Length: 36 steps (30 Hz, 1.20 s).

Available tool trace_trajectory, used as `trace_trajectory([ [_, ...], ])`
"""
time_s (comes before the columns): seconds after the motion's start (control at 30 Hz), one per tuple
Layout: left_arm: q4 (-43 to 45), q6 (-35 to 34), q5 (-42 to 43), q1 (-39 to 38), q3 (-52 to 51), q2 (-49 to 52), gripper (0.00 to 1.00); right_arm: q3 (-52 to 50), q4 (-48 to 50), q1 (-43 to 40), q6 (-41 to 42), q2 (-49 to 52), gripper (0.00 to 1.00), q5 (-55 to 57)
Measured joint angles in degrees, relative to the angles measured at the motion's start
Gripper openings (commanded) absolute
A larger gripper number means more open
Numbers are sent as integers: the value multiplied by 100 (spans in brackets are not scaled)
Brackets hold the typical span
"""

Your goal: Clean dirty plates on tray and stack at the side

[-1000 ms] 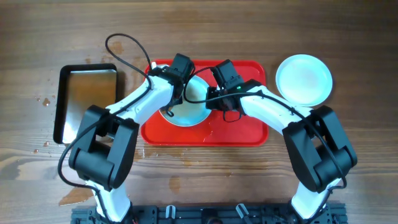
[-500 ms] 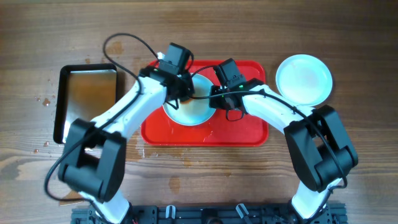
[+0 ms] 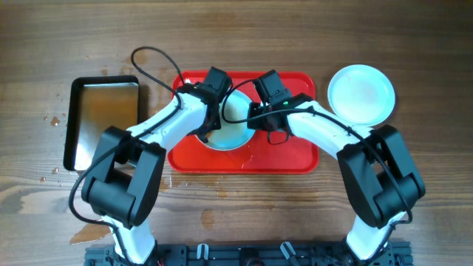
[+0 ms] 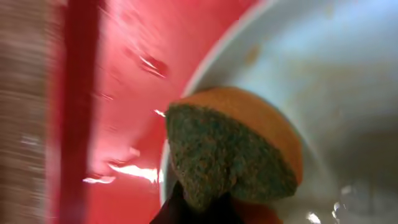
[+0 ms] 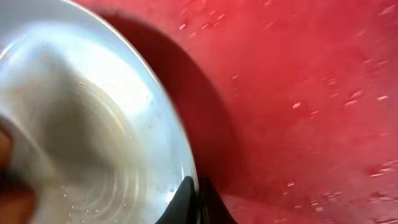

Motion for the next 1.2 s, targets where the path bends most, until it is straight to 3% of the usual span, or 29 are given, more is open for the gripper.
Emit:
trace_trajectory([
  [0.17,-105,46,-1384,28,9,-433,4,0,-4,-9,-17,0,4,37],
  [0.27,-107,-70,-1532,229,39,-1086,4,42,-133,-39,-258,0,4,87],
  [0.37,-96,-260,-916,796,90,-2037,4,195,-577,-39,-671,-90,4,184],
  [0.47,-155,-382,319,2175,168,-2940,4,581,-942,-2,-1220,-542,4,560],
  [0.6,-876,-437,1220,3786,225,-3204,4,1102,-1054,562,-2090,-1451,4,1985],
  [0.67,-999,-439,1379,4199,131,-3180,4,1187,-999,1027,-2487,-1797,4,2846],
  [0.9,-573,-461,1657,4798,-601,-3161,4,1191,461,2212,-5010,-1860,4,5908],
  [1.1,-284,-361,1836,4798,-828,-3158,4,1187,2603,2483,-8242,-1858,4,7246],
  [1.2,-197,-306,1991,4798,-868,-3158,4,1187,2651,2577,-9127,-1858,4,7425],
])
